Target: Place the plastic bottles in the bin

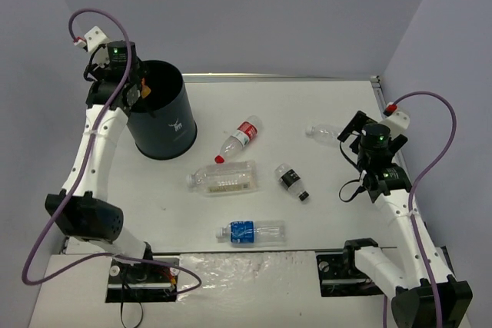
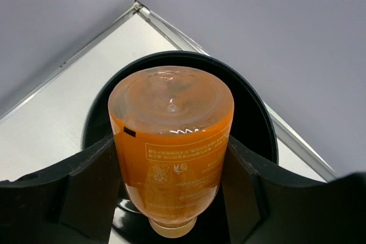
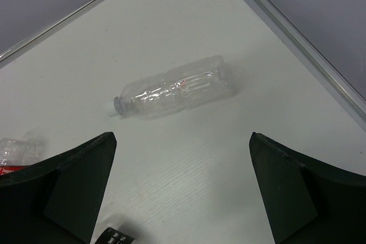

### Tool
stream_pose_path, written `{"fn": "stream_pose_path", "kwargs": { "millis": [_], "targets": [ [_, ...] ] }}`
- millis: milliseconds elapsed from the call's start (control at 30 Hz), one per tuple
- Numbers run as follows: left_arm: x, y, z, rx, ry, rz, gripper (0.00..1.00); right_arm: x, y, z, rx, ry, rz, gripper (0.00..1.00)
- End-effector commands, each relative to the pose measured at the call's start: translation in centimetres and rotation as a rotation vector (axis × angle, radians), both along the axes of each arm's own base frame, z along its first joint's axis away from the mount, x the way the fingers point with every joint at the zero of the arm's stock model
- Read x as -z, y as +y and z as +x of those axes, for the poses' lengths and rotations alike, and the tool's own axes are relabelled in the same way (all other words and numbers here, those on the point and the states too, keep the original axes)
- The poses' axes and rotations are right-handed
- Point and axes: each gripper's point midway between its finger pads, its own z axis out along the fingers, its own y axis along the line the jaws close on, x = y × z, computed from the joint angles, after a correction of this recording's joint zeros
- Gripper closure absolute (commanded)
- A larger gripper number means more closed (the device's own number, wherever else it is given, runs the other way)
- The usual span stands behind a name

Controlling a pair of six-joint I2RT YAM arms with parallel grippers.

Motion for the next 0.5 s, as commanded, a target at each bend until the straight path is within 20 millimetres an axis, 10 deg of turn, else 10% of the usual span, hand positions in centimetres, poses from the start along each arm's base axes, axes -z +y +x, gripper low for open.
{"fn": "stream_pose_path", "kwargs": {
  "millis": [0,133,467],
  "targets": [
    [-1.8,0.8,3.2,0.021,-0.043,-0.005,0.48,-1.8,0.3,1.3,-0.015,-0.069,0.001,0.0],
    [-2.2,-0.9,3.9,0.147,-0.004,0.015,0.04,-1.6,0.5,1.5,-0.019,-0.063,0.006,0.0],
    [-8.2,-7.3,-0.4,0.423,-0.141,0.187,0.03,-1.3,0.9,1.8,-0.036,-0.058,0.022,0.0]
  ]
}}
